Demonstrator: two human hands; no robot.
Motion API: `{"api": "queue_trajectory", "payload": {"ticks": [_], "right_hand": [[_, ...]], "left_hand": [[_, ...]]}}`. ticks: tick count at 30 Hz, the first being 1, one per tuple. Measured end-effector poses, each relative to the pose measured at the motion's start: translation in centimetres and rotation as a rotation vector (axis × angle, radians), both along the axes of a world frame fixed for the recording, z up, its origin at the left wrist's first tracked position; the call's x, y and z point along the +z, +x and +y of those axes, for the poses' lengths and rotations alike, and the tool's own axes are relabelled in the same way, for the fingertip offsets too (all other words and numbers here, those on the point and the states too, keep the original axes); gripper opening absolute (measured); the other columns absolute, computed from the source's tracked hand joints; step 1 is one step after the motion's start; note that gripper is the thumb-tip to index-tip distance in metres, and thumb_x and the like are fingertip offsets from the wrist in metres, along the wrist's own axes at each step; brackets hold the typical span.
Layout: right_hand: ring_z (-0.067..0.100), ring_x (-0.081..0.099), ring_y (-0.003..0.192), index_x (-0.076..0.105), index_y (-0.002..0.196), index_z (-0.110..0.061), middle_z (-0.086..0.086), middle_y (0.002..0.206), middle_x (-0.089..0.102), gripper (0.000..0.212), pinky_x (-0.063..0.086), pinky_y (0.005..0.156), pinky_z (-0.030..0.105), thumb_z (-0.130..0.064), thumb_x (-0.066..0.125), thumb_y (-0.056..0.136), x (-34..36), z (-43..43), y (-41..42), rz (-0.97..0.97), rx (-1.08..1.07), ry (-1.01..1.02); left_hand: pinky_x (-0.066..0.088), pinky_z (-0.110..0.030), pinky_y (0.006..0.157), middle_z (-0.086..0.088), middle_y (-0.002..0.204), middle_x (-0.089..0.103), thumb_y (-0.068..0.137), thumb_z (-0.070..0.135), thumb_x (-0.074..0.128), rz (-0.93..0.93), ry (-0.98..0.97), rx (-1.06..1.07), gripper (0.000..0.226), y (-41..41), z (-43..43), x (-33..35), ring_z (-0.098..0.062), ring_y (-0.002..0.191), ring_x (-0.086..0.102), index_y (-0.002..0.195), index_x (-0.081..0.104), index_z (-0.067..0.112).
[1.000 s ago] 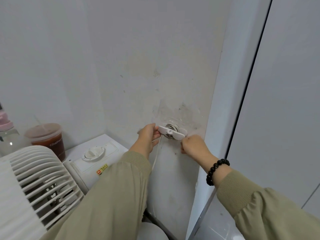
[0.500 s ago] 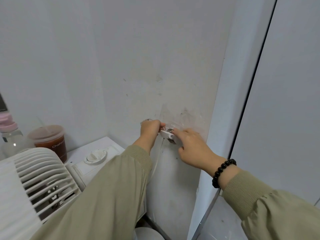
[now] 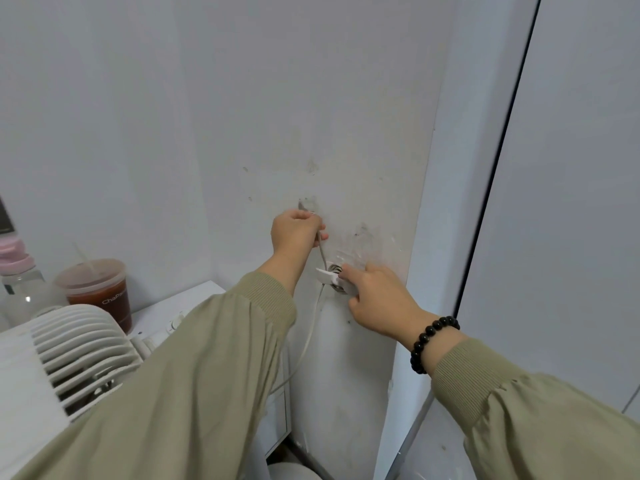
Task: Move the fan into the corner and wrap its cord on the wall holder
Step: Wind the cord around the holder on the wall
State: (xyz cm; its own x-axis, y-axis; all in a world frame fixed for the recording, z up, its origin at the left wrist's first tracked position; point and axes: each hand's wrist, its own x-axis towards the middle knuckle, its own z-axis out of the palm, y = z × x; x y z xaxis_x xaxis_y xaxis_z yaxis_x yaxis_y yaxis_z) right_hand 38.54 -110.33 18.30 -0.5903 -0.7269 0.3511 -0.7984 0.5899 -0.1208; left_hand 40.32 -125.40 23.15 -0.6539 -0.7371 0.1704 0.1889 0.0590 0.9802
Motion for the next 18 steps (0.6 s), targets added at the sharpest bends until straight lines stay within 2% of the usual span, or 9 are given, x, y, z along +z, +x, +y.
{"api": "queue_trajectory", "payload": {"ticks": [3,5,6,8,10,12,13,16,18], "right_hand": [[0.031,0.050,0.092,0.050,0.121,-0.017,0.015,0.097,0.056,0.040,0.040,0.075,0.034,-0.011,0.043,0.082,-0.1,0.2,0.3,-0.028,-0.003,-0.022],[0.032,0.051,0.093,0.049,0.125,-0.018,0.016,0.100,0.058,0.044,0.041,0.078,0.035,-0.010,0.043,0.082,-0.2,0.2,0.4,-0.050,-0.009,-0.036],[0.033,0.052,0.094,0.048,0.127,-0.018,0.016,0.101,0.059,0.047,0.041,0.080,0.035,-0.009,0.044,0.082,-0.2,0.2,0.4,-0.067,-0.012,-0.042],[0.034,0.054,0.095,0.048,0.128,-0.019,0.016,0.102,0.060,0.049,0.042,0.079,0.034,-0.009,0.044,0.081,-0.1,0.2,0.4,-0.122,-0.013,-0.052],[0.033,0.056,0.094,0.050,0.125,-0.019,0.014,0.102,0.062,0.047,0.047,0.079,0.036,-0.007,0.044,0.080,0.1,0.2,0.6,-0.219,0.005,-0.101],[0.026,0.058,0.095,0.054,0.123,-0.016,0.007,0.104,0.063,0.040,0.050,0.082,0.036,-0.007,0.046,0.085,0.6,0.0,0.8,-0.329,0.013,-0.230],[0.021,0.058,0.092,0.054,0.125,-0.014,0.004,0.102,0.061,0.038,0.048,0.081,0.031,-0.008,0.048,0.088,1.0,-0.3,0.7,-0.367,-0.003,-0.307],[0.009,0.051,0.066,0.047,0.135,-0.016,-0.004,0.081,0.054,0.046,0.041,0.058,0.016,-0.005,0.043,0.090,2.3,-1.8,0.2,-0.509,-0.040,-0.488],[0.011,0.046,0.053,0.040,0.138,-0.022,0.002,0.075,0.060,0.055,0.038,0.046,0.016,0.001,0.037,0.088,3.2,-2.9,0.1,-0.769,-0.023,-0.551]], "left_hand": [[0.054,-0.026,0.055,-0.013,0.082,0.065,0.081,0.001,0.063,-0.012,-0.036,0.023,0.031,0.6,0.0,1.4,-0.019,0.057,0.065,0.099,0.042,0.015],[0.053,-0.023,0.050,-0.012,0.082,0.065,0.081,0.003,0.066,-0.056,-0.084,-0.023,0.040,1.0,0.2,1.9,-0.018,0.054,0.064,0.107,0.041,0.019],[0.054,-0.024,0.051,-0.011,0.078,0.064,0.081,0.004,0.067,-0.082,-0.121,-0.041,0.033,1.2,0.3,2.0,-0.019,0.055,0.064,0.105,0.049,0.018],[0.054,-0.031,0.062,-0.008,0.067,0.064,0.081,0.011,0.069,-0.137,-0.251,-0.038,0.007,1.6,0.3,2.2,-0.019,0.058,0.063,0.076,0.063,0.011],[0.049,-0.030,0.061,-0.001,0.056,0.061,0.077,0.019,0.072,-0.194,-0.398,-0.012,0.027,1.9,0.1,2.7,-0.016,0.055,0.056,0.054,0.058,0.015],[0.037,-0.023,0.051,0.007,0.045,0.050,0.074,0.022,0.075,-0.243,-0.509,-0.001,0.038,2.4,-0.1,3.5,-0.013,0.047,0.044,0.047,0.048,0.018],[0.037,-0.023,0.050,0.006,0.048,0.051,0.074,0.022,0.075,-0.261,-0.549,-0.023,0.037,2.6,-0.1,3.9,-0.013,0.048,0.045,0.048,0.048,0.018],[0.051,-0.032,0.059,-0.002,0.063,0.060,0.074,0.018,0.075,-0.256,-0.603,-0.100,0.017,3.1,-0.2,4.7,-0.019,0.060,0.058,0.070,0.059,0.014],[0.051,-0.032,0.061,-0.002,0.066,0.061,0.074,0.017,0.076,-0.253,-0.641,-0.148,0.016,3.3,-0.3,4.9,-0.018,0.063,0.060,0.076,0.061,0.013]]}}
